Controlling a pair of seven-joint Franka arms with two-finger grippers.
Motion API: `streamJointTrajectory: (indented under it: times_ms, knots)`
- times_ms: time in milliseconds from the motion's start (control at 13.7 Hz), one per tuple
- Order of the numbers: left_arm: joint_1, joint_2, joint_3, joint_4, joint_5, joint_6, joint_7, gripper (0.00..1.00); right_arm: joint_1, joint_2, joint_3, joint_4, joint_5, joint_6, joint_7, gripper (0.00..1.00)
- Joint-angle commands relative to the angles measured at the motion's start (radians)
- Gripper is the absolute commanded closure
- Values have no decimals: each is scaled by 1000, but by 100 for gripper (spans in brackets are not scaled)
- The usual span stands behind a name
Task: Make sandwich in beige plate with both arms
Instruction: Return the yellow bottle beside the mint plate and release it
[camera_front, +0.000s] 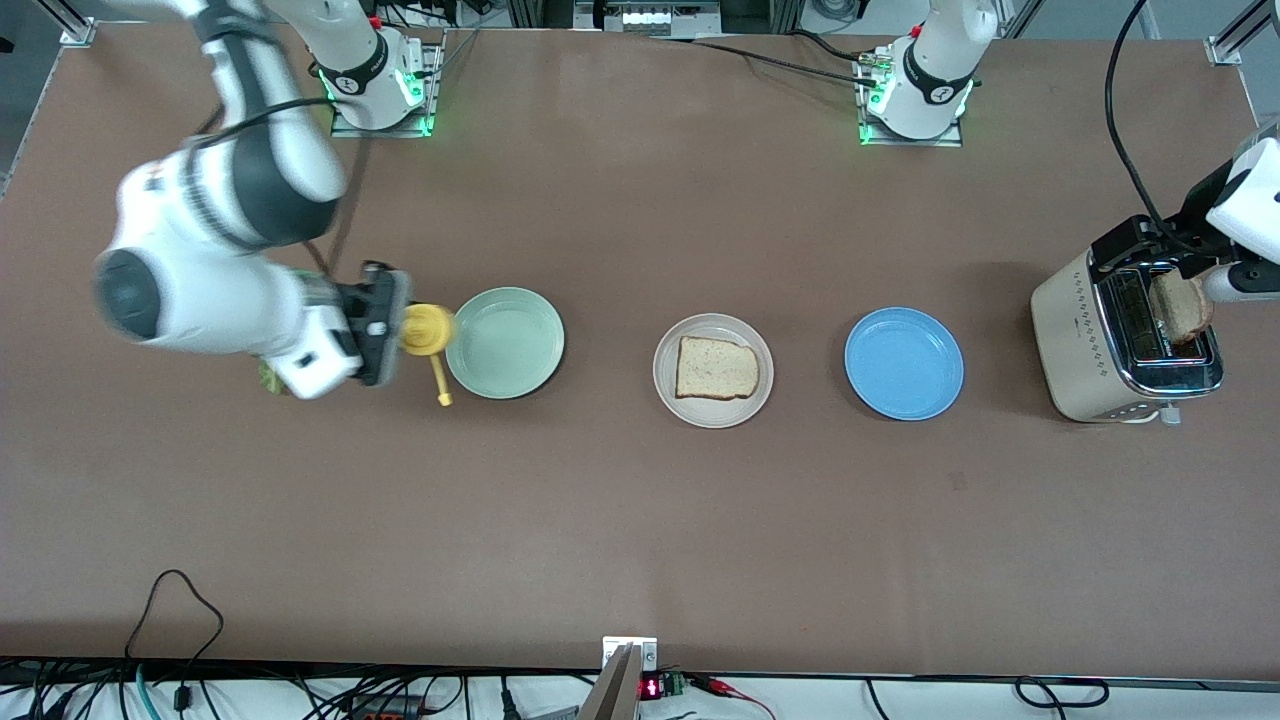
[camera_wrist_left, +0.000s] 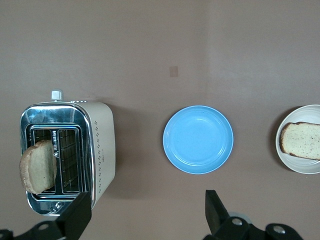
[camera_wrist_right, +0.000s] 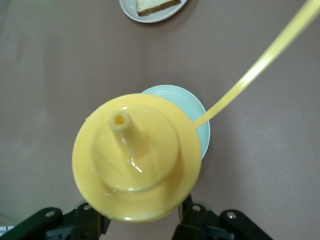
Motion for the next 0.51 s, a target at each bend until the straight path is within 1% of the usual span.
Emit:
streamJointTrajectory:
  times_ms: [0,293,439]
  knots:
    - [10,-12,-4,1,-23,-15,21,0,-119,6,21,-25,111,-56,-204,100]
    - [22,-10,-2,0,-23,-12,21,0,-258,59,21,-125,266,-68,-506,100]
    - [28,-9,-2,0,-32,-12,18,0,-289,90,20,-166,299,-68,-592,100]
